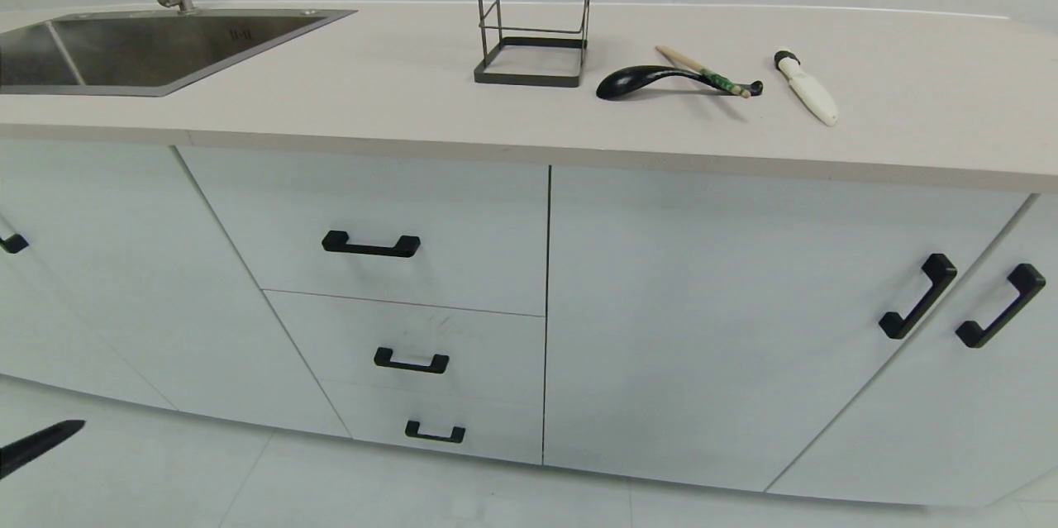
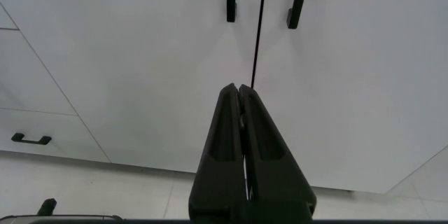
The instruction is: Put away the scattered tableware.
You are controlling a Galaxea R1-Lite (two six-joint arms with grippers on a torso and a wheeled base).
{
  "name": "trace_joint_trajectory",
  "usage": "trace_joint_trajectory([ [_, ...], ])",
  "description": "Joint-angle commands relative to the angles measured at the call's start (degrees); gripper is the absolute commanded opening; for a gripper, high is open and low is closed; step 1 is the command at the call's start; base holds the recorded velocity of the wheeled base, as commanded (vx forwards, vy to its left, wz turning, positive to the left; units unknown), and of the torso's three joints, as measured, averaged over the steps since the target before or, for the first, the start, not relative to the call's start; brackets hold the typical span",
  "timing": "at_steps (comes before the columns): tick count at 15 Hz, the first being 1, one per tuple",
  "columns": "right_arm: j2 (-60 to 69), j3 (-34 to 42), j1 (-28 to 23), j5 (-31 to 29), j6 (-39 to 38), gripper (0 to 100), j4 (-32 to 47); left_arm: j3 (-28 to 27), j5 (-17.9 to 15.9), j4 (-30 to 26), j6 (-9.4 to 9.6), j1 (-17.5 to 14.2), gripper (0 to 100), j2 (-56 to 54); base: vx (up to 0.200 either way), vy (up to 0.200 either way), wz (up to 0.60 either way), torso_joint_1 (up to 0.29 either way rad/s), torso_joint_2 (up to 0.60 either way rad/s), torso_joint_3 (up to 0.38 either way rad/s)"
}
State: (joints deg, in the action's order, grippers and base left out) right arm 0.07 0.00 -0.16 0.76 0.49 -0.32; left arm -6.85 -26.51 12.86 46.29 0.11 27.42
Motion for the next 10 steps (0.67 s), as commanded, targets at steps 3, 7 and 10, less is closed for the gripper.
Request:
trace_joint_trajectory([
  [3, -0.07, 0.00, 0.07, 0.04, 0.04, 0, -0.03, -0.62, -3.37, -2.05, 18.14, 4.37, 100, 17.93, 0.000, 0.000, 0.00, 0.000, 0.00, 0.000],
  [7, -0.07, 0.00, -0.02, 0.04, 0.04, 0, -0.03, -5.01, 1.47, -3.28, 22.44, 14.57, 100, 28.22, 0.000, 0.000, 0.00, 0.000, 0.00, 0.000],
  [10, -0.07, 0.00, -0.02, 0.04, 0.04, 0, -0.03, -8.00, 4.45, -9.43, 28.16, 24.68, 100, 38.77, 0.000, 0.000, 0.00, 0.000, 0.00, 0.000],
])
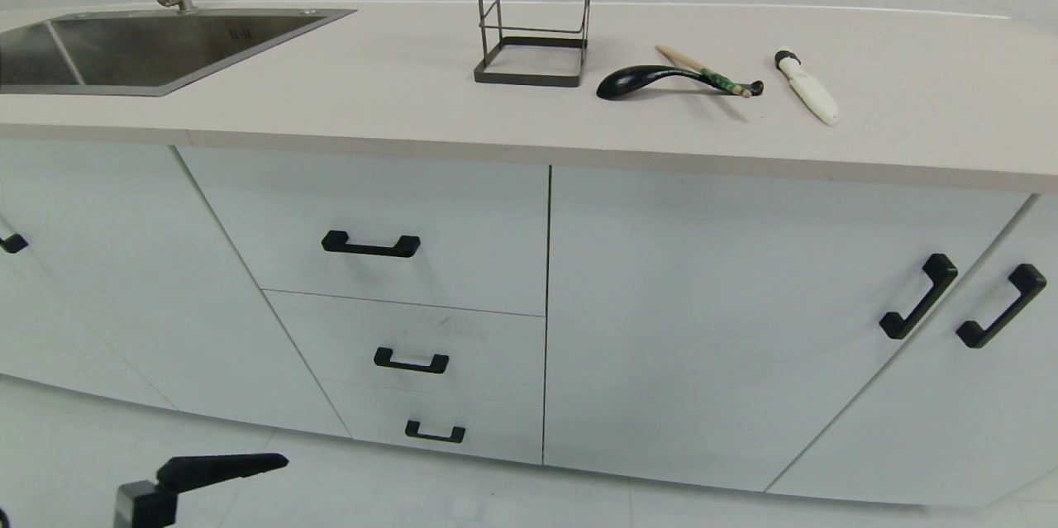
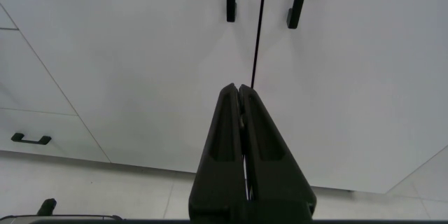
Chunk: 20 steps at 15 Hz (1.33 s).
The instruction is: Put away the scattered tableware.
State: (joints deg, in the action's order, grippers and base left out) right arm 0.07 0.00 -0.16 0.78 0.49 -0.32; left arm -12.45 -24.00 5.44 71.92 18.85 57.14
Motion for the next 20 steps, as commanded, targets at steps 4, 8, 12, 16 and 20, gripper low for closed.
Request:
trace_joint_trajectory([
  [4, -0.07, 0.00, -0.02, 0.01, 0.04, 0, -0.03, -3.46, 5.37, 0.89, 3.40, 6.20, 100, 18.01, 0.000, 0.000, 0.00, 0.000, 0.00, 0.000],
  [8, -0.07, 0.00, 0.07, 0.01, 0.04, 0, -0.03, -2.93, 5.99, 7.31, 2.52, 5.06, 100, 25.39, 0.000, 0.000, 0.00, 0.000, 0.00, 0.000],
  [12, -0.07, 0.00, -0.02, 0.01, 0.04, 0, -0.03, -2.76, 7.74, 11.79, 2.52, 3.04, 100, 31.81, 0.000, 0.000, 0.00, 0.000, 0.00, 0.000],
  [16, -0.07, 0.00, 0.07, 0.01, 0.04, 0, -0.03, -3.29, 9.15, 16.27, 2.08, 2.25, 100, 36.20, 0.000, 0.000, 0.00, 0.000, 0.00, 0.000],
  [20, -0.07, 0.00, 0.07, 0.01, 0.04, 0, -0.03, -3.64, 10.29, 26.47, 0.76, -0.04, 100, 42.88, 0.000, 0.000, 0.00, 0.000, 0.00, 0.000],
])
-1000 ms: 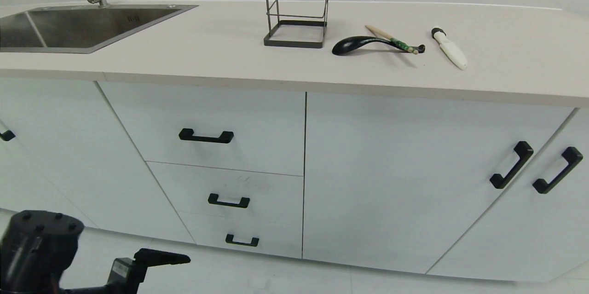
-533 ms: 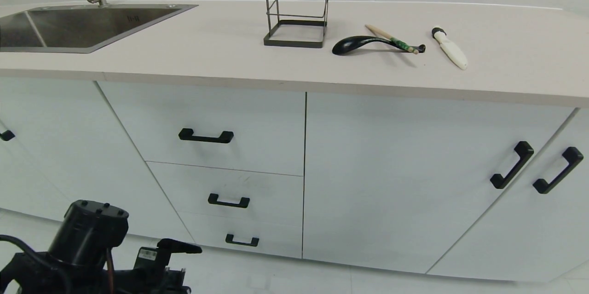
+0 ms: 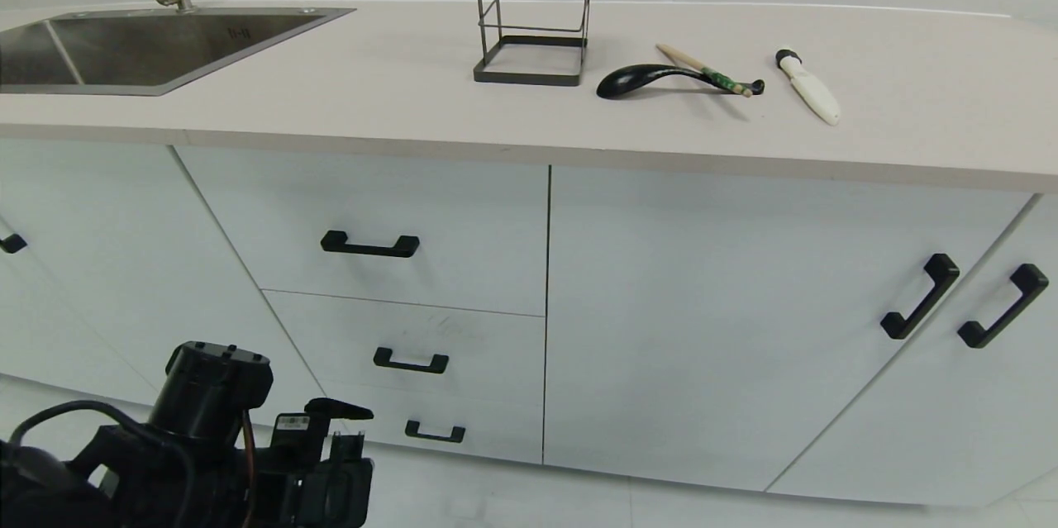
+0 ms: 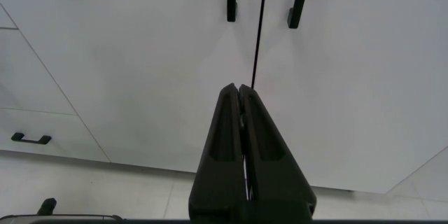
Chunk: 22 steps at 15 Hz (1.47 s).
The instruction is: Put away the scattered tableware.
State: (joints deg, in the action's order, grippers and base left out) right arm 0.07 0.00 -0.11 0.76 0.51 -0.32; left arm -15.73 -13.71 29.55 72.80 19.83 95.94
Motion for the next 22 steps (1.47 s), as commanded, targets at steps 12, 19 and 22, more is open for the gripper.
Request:
trace_joint_trajectory([
  [12, -0.07, 0.00, 0.02, 0.04, 0.02, 0, -0.03, -9.67, 0.00, 10.79, -0.20, -3.49, 100, 17.79, 0.000, 0.000, 0.00, 0.000, 0.00, 0.000],
  [19, -0.07, 0.00, 0.02, 0.04, 0.02, 0, -0.03, -10.20, 0.27, 20.55, -2.75, -4.45, 100, 24.82, 0.000, 0.000, 0.00, 0.000, 0.00, 0.000],
  [22, -0.07, 0.00, 0.02, 0.04, 0.02, 0, -0.03, -11.08, 0.36, 21.95, -2.84, -4.54, 100, 26.14, 0.000, 0.000, 0.00, 0.000, 0.00, 0.000],
])
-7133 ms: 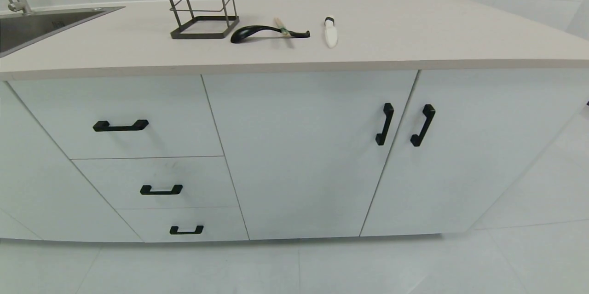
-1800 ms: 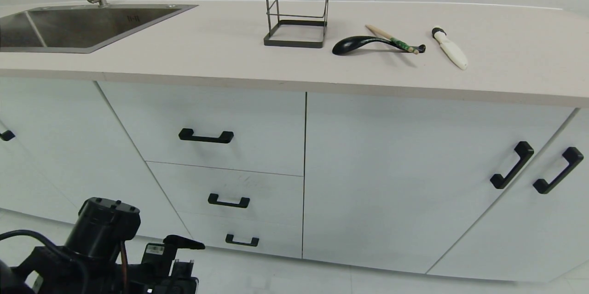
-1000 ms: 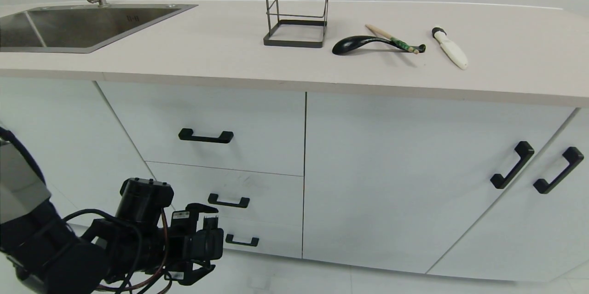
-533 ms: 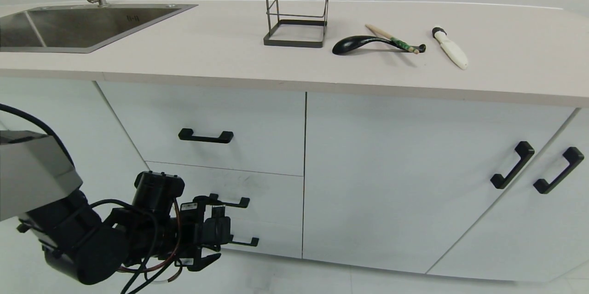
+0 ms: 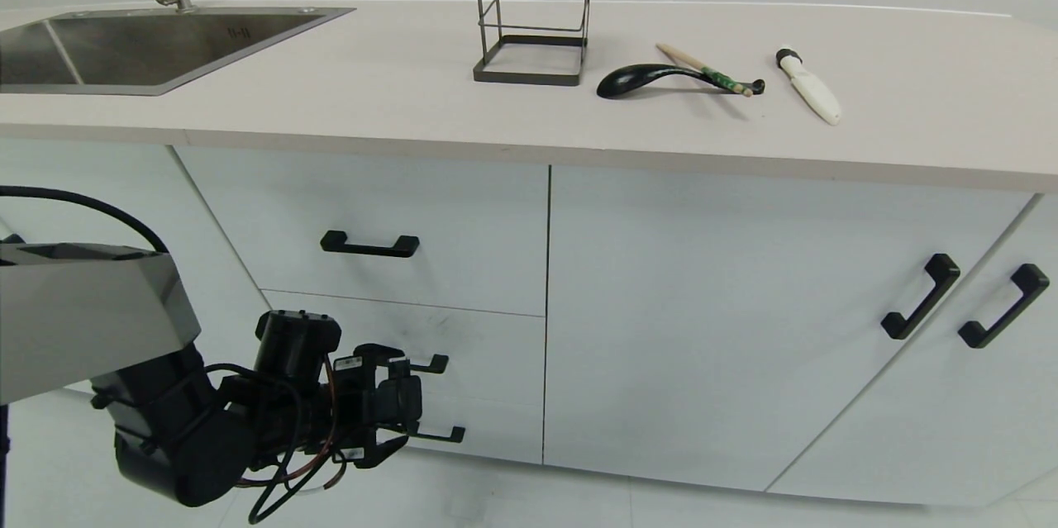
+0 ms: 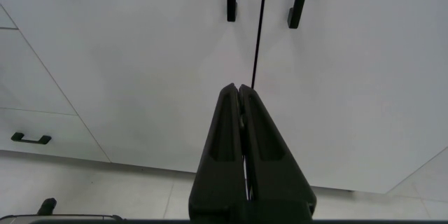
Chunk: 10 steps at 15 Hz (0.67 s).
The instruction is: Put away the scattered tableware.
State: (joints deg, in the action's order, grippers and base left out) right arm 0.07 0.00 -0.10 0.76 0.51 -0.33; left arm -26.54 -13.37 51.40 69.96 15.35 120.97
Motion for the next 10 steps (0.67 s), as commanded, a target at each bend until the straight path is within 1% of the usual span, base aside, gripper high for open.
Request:
trace_joint_trajectory([
  [1, -0.07, 0.00, 0.01, 0.04, 0.02, 0, -0.02, -0.62, 0.01, 0.11, 0.00, 0.03, 100, 1.99, 0.000, 0.000, 0.00, 0.000, 0.00, 0.000],
  [6, -0.07, 0.00, -0.08, 0.04, 0.02, 0, -0.02, -2.73, 0.01, 0.11, 0.00, 0.03, 100, 3.13, 0.000, 0.000, 0.00, 0.000, 0.00, 0.000],
  [10, -0.07, 0.00, -0.08, 0.04, 0.02, 0, -0.02, -3.43, -0.07, 0.20, 0.00, 0.03, 100, 4.80, 0.000, 0.000, 0.00, 0.000, 0.00, 0.000],
])
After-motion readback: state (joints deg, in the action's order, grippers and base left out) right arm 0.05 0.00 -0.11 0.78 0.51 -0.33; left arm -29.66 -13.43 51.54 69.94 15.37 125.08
